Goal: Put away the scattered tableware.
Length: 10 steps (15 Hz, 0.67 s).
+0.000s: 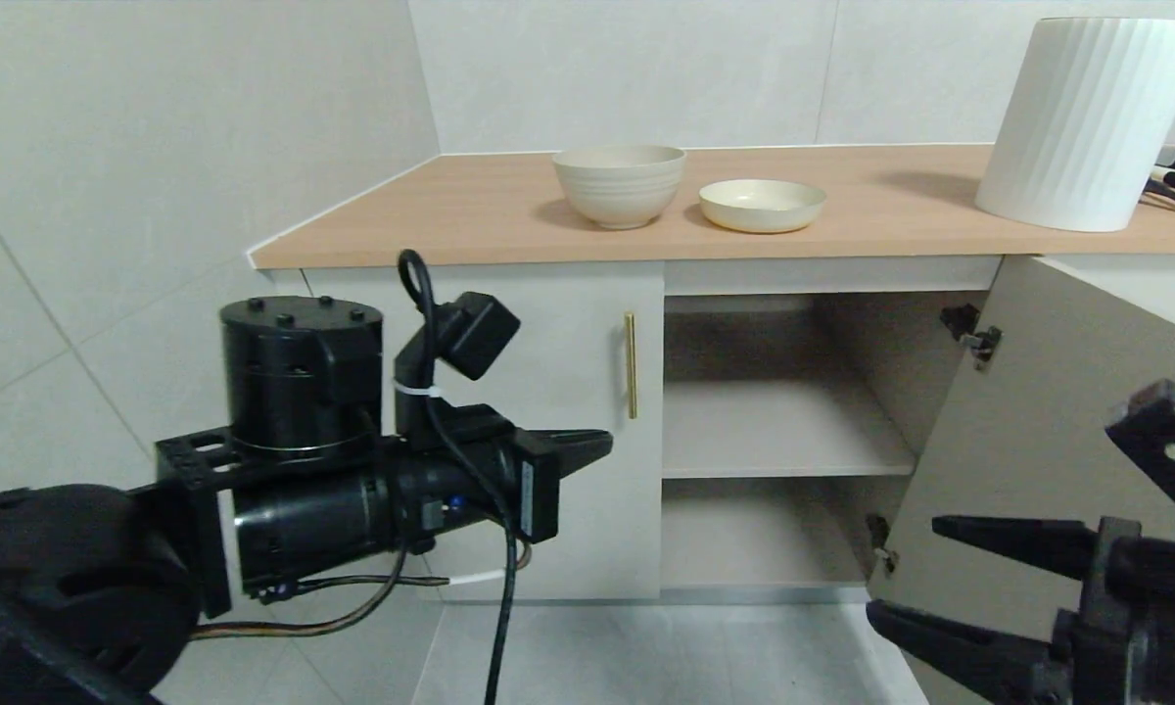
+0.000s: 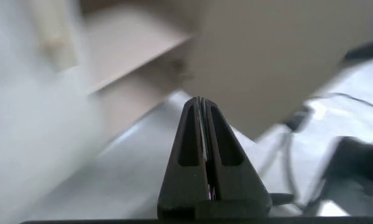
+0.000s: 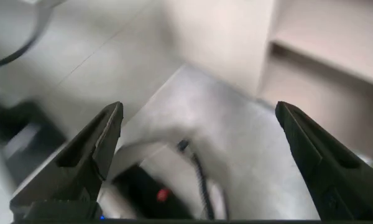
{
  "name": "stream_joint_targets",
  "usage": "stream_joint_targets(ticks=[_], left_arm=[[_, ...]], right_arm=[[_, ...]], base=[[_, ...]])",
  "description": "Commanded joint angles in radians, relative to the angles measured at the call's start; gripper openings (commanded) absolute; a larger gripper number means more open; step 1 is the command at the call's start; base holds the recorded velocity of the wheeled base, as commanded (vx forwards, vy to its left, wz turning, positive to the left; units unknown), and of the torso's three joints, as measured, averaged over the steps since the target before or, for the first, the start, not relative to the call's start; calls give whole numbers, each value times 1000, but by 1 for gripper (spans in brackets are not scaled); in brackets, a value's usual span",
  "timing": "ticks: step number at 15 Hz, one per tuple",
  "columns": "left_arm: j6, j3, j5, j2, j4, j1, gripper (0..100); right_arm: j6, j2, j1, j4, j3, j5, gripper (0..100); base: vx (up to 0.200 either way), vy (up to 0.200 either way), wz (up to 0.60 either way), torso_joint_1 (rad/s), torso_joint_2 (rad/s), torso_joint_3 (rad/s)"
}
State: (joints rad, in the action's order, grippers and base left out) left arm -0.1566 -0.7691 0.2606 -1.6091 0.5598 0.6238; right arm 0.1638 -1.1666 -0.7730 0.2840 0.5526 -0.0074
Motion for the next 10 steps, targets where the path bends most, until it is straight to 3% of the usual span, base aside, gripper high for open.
stream_joint_targets(ticks=[1, 4, 5, 10], left_arm=[[9, 36, 2, 140, -58, -81, 0], [8, 31, -1, 218, -178, -125, 0], [8, 30, -4, 227, -193, -127, 100], [-8, 16, -32, 262, -198, -154, 100]], right_arm=[[-1, -182, 83, -2, 153, -5, 100], [0, -317, 169, -9, 325, -9, 100], [0, -334, 179, -26, 351, -9, 100], [42, -328, 212, -112, 385, -12, 100]], base=[[0, 0, 0, 0, 0, 0], [0, 0, 0, 0, 0, 0], [0, 0, 0, 0, 0, 0], [0, 0, 0, 0, 0, 0]])
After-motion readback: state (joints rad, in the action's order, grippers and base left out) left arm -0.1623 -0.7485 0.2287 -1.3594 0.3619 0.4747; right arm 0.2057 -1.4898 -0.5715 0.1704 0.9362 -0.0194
